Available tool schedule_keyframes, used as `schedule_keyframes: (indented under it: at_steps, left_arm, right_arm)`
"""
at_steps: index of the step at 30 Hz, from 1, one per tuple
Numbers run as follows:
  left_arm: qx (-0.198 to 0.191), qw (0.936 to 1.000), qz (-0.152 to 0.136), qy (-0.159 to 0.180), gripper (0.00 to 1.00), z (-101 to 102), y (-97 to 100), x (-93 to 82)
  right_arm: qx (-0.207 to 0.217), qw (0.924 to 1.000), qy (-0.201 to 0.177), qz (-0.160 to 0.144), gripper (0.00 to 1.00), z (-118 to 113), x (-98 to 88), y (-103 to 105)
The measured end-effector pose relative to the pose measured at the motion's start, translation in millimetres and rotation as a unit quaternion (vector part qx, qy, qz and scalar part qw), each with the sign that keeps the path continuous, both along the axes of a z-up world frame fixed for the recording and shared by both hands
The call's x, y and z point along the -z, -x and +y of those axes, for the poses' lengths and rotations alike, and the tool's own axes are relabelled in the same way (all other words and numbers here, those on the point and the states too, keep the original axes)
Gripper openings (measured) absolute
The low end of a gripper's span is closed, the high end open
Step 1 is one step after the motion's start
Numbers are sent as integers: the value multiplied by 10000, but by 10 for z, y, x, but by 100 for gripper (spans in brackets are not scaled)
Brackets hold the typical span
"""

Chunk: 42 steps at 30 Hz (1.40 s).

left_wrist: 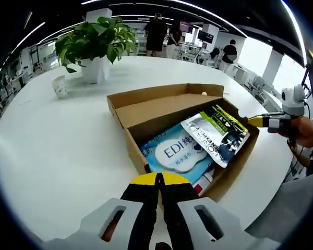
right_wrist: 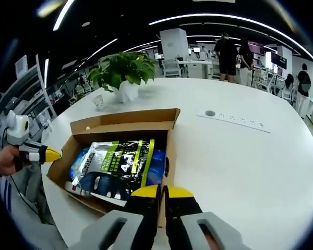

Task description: Operate the shoe box by opening the lid, removing the specified soft item, and placing it in the target area until the item is outside and the box remains undamaged.

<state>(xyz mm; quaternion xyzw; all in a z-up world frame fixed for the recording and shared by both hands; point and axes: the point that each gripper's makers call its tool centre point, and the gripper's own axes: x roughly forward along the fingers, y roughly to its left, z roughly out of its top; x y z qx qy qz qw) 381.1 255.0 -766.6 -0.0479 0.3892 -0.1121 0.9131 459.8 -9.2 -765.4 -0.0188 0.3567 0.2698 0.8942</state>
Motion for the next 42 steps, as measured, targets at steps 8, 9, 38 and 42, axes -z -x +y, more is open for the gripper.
schedule_keyframes:
  at_steps: [8, 9, 38, 42]
  left_arm:
    - [-88, 9999, 80, 108, 0, -9, -44, -2]
    - [-93, 9999, 80, 117, 0, -8, -50, -2]
    - [176, 9938, -58, 1092, 19, -631, -280, -226]
    - [235, 9924, 104, 1203, 21, -730, -258, -152]
  right_arm:
    - [-138, 9999, -32, 48, 0, 0, 1, -1]
    - [-147, 9999, -30, 49, 0, 0, 0, -1]
    - [-746, 9960, -432, 241, 19, 353, -124, 19]
    - [-769, 9959, -400, 272, 20, 374, -88, 24]
